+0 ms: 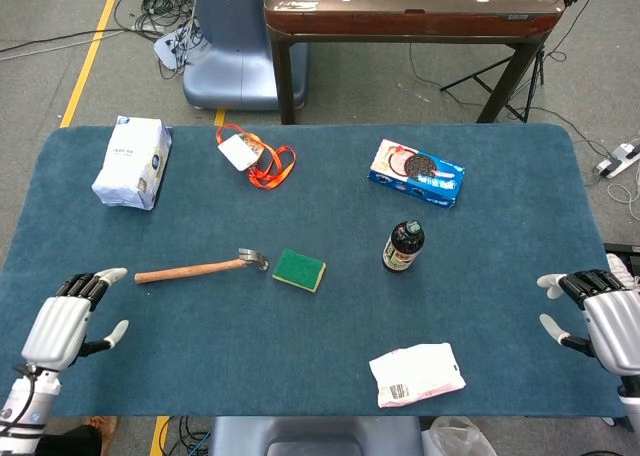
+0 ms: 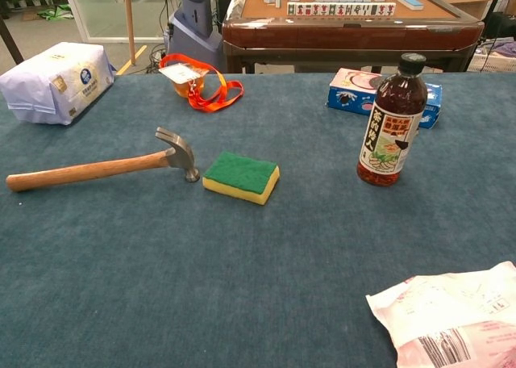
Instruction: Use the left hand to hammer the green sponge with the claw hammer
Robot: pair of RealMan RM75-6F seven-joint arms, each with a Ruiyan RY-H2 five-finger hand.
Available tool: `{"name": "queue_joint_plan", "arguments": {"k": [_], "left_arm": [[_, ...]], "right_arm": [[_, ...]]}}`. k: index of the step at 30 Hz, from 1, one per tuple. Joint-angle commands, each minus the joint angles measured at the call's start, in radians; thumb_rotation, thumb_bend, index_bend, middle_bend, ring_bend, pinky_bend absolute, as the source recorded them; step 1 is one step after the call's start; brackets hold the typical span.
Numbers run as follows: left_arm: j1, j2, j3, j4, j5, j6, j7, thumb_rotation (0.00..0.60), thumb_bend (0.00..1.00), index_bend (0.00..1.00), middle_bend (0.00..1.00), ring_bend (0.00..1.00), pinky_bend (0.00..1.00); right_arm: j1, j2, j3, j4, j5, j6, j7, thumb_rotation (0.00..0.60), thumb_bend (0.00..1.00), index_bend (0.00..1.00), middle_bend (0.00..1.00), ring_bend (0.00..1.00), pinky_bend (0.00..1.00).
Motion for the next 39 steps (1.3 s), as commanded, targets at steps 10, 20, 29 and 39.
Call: {"name": "queue_joint_plan", "arguments": {"k": [10, 20, 29, 39], "left_arm": [[-0.239, -0.12, -0.092, -0.005, -0.284, -0.273, 0.258, 0.6, 0.26, 0.16, 0.19, 0.16, 0.08], [-0.41, -0.264, -0.123, 0.081, -0.537, -0.333, 0.496, 0.6, 0.26, 0.16, 0.19, 0.16, 0.08], [-0.516, -0.358, -0.117, 0.172, -0.732, -0.307, 0.655, 0.6, 0.26, 0.23, 0.19, 0.16, 0.08], [-0.577, -0.405, -0.107, 0.234, -0.841, -0.302, 0.676, 0.599, 0.26, 0.26, 0.22, 0.17, 0.08]], "right_arm": [[-0.027, -0.003, -0.015, 0.009, -0.003, 0.026, 0.006, 0.6, 0.25, 0.41, 0.49, 0.37, 0.35], [-0.036, -0.006, -0.017, 0.032, 0.007, 0.028, 0.028, 0.6, 0.25, 0.41, 0.49, 0.37, 0.35], [-0.038, -0.007, -0.017, 0.052, 0.014, 0.024, 0.052, 0.6, 0.25, 0.41, 0.49, 0.37, 0.35], [-0.035, -0.01, -0.014, 0.067, 0.022, 0.017, 0.066, 0.6, 0.25, 0.4, 0.49, 0.37, 0.35]]}}
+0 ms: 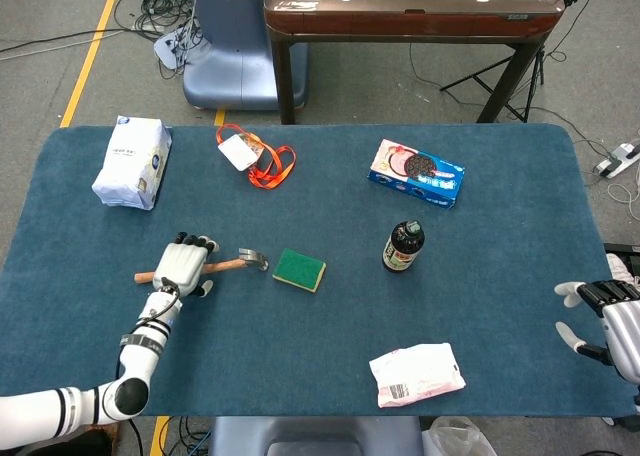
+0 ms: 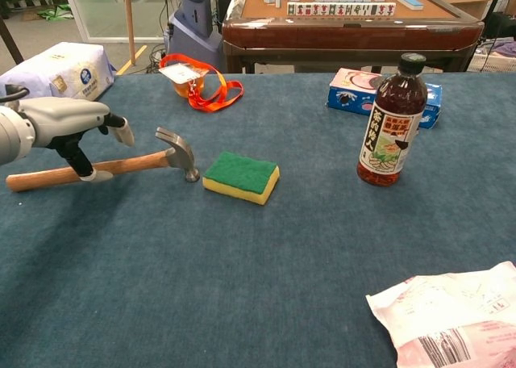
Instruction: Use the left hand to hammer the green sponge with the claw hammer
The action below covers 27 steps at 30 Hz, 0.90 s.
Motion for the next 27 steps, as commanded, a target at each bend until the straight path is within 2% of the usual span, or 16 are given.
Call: {"name": "queue_joint_plan", "arguments": {"k": [1, 15, 22, 27], "left_arm": [[-0.013, -0.01, 0.007, 0.015, -0.017, -0.003, 0.003, 0.598, 0.26, 0.27, 0.23, 0.18, 0.08], [-0.053, -0.041, 0.033, 0.075, -0.066, -0.022, -0.022, 0.59, 0.26, 0.36, 0.34, 0.21, 0.08], [-0.063, -0.048, 0.044, 0.091, -0.069, -0.03, -0.044, 0.535, 0.27, 0.38, 0.38, 0.24, 0.08], [-0.069, -0.045, 0.051, 0.088, -0.069, -0.032, -0.054, 0.487, 0.32, 0.38, 0.38, 0.24, 0.08]], "right_arm": [[0.001, 0.0, 0.001, 0.0, 0.0, -0.001, 0.0, 0.6, 0.25, 0.4, 0.49, 0.37, 0.35], [-0.003, -0.002, 0.002, -0.001, 0.007, -0.001, -0.002, 0.6, 0.25, 0.38, 0.49, 0.37, 0.35], [-0.01, -0.002, -0.001, -0.003, 0.008, 0.004, -0.005, 0.6, 0.25, 0.38, 0.49, 0.37, 0.35], [-0.017, -0.001, -0.003, -0.005, 0.006, 0.013, -0.006, 0.6, 0.25, 0.38, 0.49, 0.37, 0.35]]}}
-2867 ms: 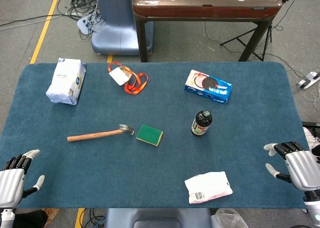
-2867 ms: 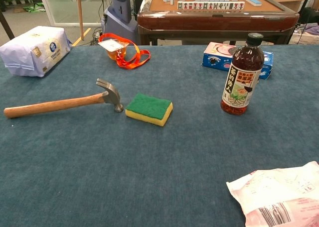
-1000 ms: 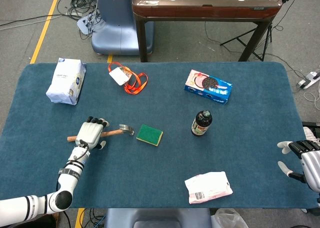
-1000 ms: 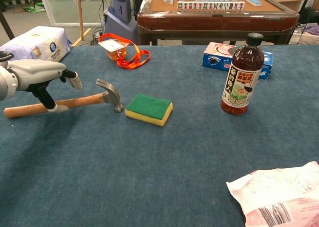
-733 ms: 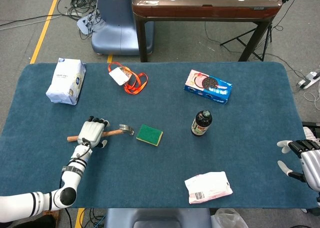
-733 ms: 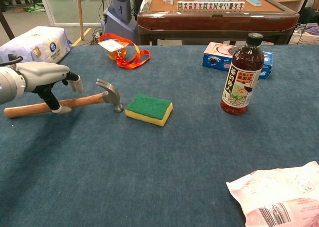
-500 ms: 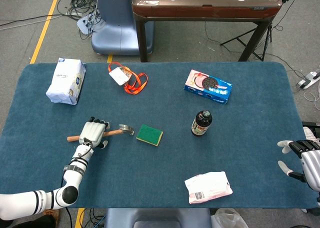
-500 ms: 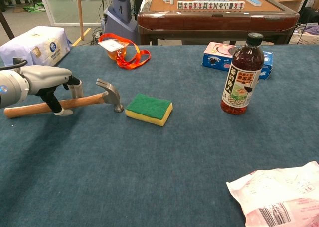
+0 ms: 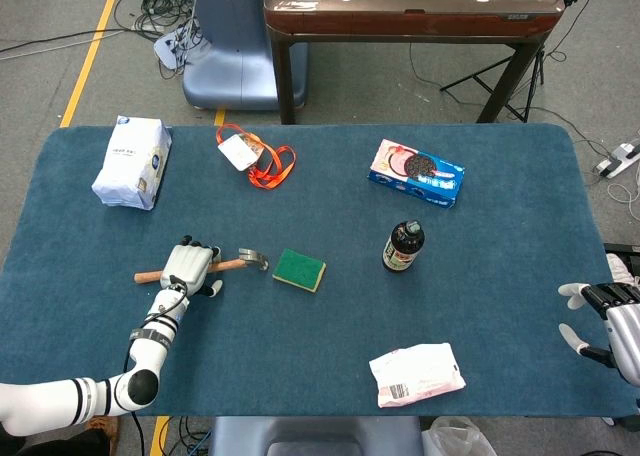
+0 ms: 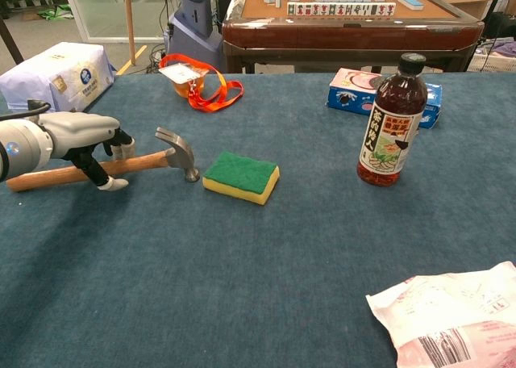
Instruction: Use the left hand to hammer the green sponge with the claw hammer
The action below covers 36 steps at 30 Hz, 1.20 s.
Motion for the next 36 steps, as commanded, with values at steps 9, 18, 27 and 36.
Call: {"name": "queue_joint_plan", "arguments": {"k": [9, 18, 27, 36], "left_arm": [[-0.012, 0.004, 0.016, -0.004, -0.002, 0.0, -0.008, 0.367, 0.39, 0.38, 0.38, 0.24, 0.08], [-0.018, 0.002, 0.029, 0.013, -0.001, 0.001, -0.016, 0.468, 0.39, 0.39, 0.39, 0.26, 0.08], [-0.019, 0.007, 0.038, 0.022, 0.003, -0.006, -0.031, 0.538, 0.4, 0.41, 0.42, 0.29, 0.08], [-0.026, 0.007, 0.049, 0.041, 0.002, -0.02, -0.03, 0.6, 0.41, 0.43, 0.45, 0.32, 0.08]], "right_arm": [[-0.01, 0.001, -0.002, -0.001, -0.003, 0.013, -0.002, 0.6, 0.25, 0.38, 0.49, 0.37, 0.35], [-0.015, 0.003, -0.001, -0.005, -0.003, 0.017, -0.006, 0.6, 0.25, 0.38, 0.49, 0.37, 0.35], [-0.017, 0.006, 0.0, -0.017, -0.002, 0.016, -0.017, 0.6, 0.25, 0.38, 0.49, 0.37, 0.35], [-0.023, 0.008, 0.0, -0.026, 0.001, 0.021, -0.027, 0.6, 0.25, 0.38, 0.49, 0.37, 0.35]]}}
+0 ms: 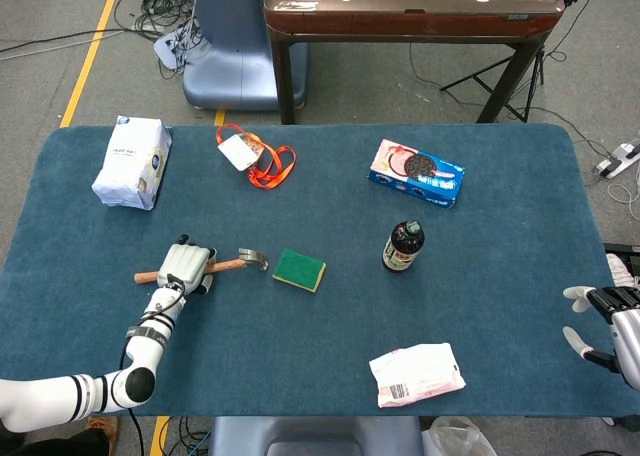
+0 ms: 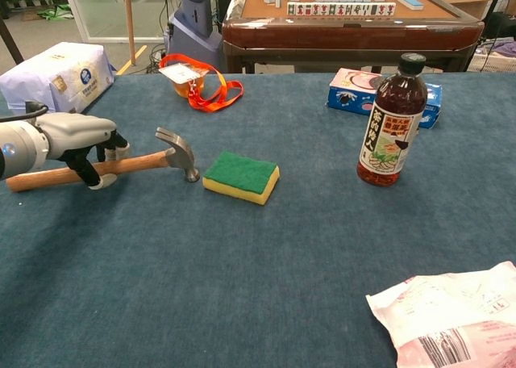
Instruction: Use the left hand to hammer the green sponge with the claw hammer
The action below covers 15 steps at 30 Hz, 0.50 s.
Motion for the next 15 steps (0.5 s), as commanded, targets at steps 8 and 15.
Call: {"name": "queue_joint_plan", "arguments": {"k": [8, 15], "left_arm": [[-0.001, 0.001, 0.004, 0.009, 0.016, -0.004, -0.017, 0.6, 0.43, 0.46, 0.48, 0.35, 0.08], [-0.001, 0.008, 0.009, 0.015, 0.029, -0.016, -0.028, 0.6, 0.44, 0.48, 0.5, 0.37, 0.08]], "right_arm": [[-0.003, 0.003, 0.0, -0.011, 0.0, 0.0, -0.011, 0.6, 0.25, 0.38, 0.49, 0.37, 0.35], [-0.006, 0.006, 0.0, -0.021, 0.001, 0.001, -0.02, 0.6, 0.25, 0.38, 0.49, 0.37, 0.35]]}}
